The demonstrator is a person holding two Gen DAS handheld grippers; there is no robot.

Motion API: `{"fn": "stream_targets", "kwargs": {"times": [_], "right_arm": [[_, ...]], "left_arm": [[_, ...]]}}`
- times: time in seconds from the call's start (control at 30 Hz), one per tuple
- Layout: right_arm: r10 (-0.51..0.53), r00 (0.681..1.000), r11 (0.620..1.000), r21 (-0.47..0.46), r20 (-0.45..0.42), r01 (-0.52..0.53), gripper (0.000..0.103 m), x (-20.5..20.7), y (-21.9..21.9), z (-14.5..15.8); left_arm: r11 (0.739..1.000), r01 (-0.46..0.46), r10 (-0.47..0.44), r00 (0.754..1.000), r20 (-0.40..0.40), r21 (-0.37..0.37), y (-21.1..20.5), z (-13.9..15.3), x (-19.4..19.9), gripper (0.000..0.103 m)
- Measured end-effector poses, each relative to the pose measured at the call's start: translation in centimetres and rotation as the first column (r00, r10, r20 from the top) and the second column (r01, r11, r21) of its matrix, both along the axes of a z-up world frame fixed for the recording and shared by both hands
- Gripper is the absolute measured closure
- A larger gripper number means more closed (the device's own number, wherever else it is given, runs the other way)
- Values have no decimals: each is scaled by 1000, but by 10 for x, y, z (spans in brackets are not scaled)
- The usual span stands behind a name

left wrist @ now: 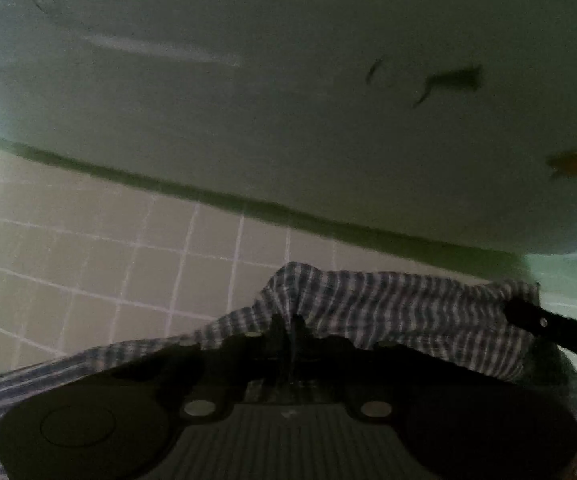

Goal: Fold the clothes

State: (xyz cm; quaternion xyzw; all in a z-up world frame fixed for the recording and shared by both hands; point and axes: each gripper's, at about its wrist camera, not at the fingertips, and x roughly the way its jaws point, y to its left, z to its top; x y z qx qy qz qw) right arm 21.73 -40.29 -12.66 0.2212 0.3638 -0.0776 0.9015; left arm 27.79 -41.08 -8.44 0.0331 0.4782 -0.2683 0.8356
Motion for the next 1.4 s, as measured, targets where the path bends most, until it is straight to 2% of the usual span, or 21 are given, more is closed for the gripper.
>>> {"fn": "stream_targets", "kwargs": {"times": [0.13, 0.2, 0.27, 0.43, 0.53, 0.6, 0.67, 0.7, 0.73, 0.83, 0.87, 0.93, 1.0, 1.07, 1.2, 1.23, 1.4], "right_arm": [[32, 997, 999, 26, 71, -34, 95, -54, 9, 30], [62, 995, 998, 22, 75, -64, 95, -84, 17, 38], [92, 993, 995, 18, 78, -94, 95, -113, 25, 46], [127, 988, 992, 42, -92, -123, 94, -180, 48, 2], [121, 972, 992, 53, -199, -112, 92, -203, 55, -23], [98, 975, 993, 82, -198, -83, 89, -207, 52, -21], [78, 986, 995, 77, -148, -67, 80, -209, 50, -8], [66, 991, 996, 73, -115, -57, 70, -209, 49, -1], [53, 995, 996, 69, -83, -47, 64, -210, 48, 5], [4, 1000, 997, 74, 0, -4, 54, -211, 41, 22], [-12, 1000, 997, 78, 8, 11, 52, -211, 38, 23], [-47, 999, 995, 90, 10, 46, 49, -208, 34, 23], [-75, 997, 993, 95, -2, 75, 48, -202, 33, 21], [-93, 996, 994, 59, 2, 93, 48, -200, 28, 18], [-26, 999, 999, -39, 43, 27, 31, -189, 33, 20], [-14, 999, 999, -41, 38, 15, 28, -185, 33, 17], [-1, 999, 1000, 20, -49, 2, 28, -174, 26, -7]], "left_arm": [[999, 17, -16, 998, 58, -28, 19, 33, -44, 101], [1000, 15, -13, 998, 56, -24, 32, 42, -79, 101], [1000, 4, -4, 1000, 26, -2, 43, 38, -112, 101], [994, -13, 26, 992, -123, 110, 64, -12, -176, 101], [992, -30, 52, 982, -179, 123, 75, -20, -186, 101], [995, -48, 62, 985, -163, 89, 80, -9, -185, 101], [997, -61, 65, 990, -125, 38, 84, 8, -182, 98], [998, -57, 58, 993, -104, 11, 84, 18, -179, 96], [998, -54, 52, 995, -84, -17, 83, 27, -177, 91], [996, -29, 26, 999, -39, -81, 79, 45, -175, 70], [996, -21, 18, 999, -29, -88, 75, 48, -174, 60], [998, -7, 5, 1000, -26, -64, 60, 43, -166, 54], [999, 9, -12, 999, -46, -50, 48, 34, -159, 53], [999, 26, -30, 997, -78, -44, 38, 23, -153, 53], [998, 50, -53, 991, -126, -31, 26, 5, -151, 53], [998, 52, -55, 989, -135, -25, 24, 1, -150, 53], [998, 56, -59, 983, -171, -23, 23, -13, -153, 52]]}}
